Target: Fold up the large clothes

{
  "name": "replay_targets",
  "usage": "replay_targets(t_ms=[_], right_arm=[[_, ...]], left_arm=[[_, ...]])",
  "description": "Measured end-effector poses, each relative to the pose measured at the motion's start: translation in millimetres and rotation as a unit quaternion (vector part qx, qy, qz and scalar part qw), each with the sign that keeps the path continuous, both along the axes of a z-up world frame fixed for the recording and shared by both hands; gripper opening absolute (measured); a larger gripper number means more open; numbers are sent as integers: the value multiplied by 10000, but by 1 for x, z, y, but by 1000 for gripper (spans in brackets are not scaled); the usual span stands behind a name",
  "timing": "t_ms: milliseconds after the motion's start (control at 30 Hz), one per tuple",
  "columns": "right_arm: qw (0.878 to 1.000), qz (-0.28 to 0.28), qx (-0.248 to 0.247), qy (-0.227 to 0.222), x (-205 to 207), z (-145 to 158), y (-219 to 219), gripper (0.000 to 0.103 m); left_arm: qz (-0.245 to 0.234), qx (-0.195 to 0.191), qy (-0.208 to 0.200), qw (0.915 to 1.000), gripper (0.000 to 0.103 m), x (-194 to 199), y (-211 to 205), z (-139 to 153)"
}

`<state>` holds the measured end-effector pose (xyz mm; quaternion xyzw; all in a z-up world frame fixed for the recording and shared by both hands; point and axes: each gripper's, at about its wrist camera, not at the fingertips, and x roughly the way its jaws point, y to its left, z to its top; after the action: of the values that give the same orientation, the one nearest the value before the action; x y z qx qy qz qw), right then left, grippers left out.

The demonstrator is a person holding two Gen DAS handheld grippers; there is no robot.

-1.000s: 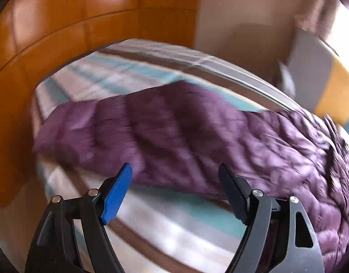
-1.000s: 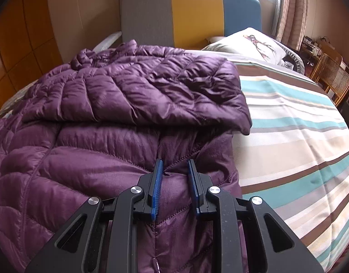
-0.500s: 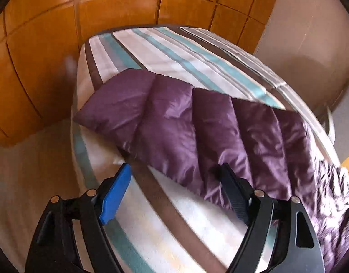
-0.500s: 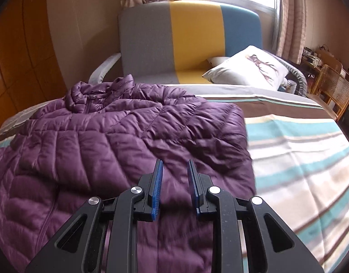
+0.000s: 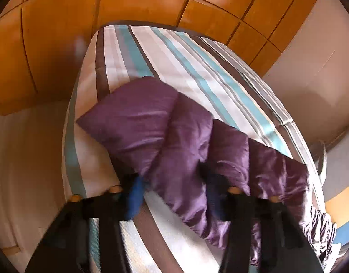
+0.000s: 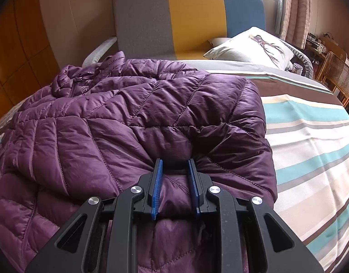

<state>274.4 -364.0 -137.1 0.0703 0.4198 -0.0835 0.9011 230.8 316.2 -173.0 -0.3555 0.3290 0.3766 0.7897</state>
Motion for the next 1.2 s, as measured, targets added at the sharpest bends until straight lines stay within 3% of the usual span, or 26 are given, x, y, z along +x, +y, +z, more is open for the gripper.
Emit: replay_targets(t_ms=[100,233,400,533,667,833,967,1200], right_arm=[[10000,-1,11,-19,-1,-1,0,23],[10000,0,-26,-18,-2,0,-1,23],[10000,-4,-11,-31,-2,0,-1,23],[10000,-5,4,-40,-2,0,-1,23],[10000,-8,8,-47,-1,0,-1,23],[10000,-8,8,-46,-2,0,-1,23],[10000,-9,13,-49,-2,0,-1,23],[10000,-15,28,-58,-2,0,-1,23]], left_arm=[[-41,-161,-178,9997,20,0,3,-1],[66,-223,-362,9991,9,-2,0,2],[48,205,-538,9983,6,-3,-21,22],[-504,857,-701,9926,6,11,-54,49],[-1323,1566,-807,9754,6,29,-107,75],[-2363,2246,-910,9410,6,50,-185,94],[-2905,2224,-1001,9253,6,69,-230,101],[-4022,2270,-1133,8797,6,86,-333,108]])
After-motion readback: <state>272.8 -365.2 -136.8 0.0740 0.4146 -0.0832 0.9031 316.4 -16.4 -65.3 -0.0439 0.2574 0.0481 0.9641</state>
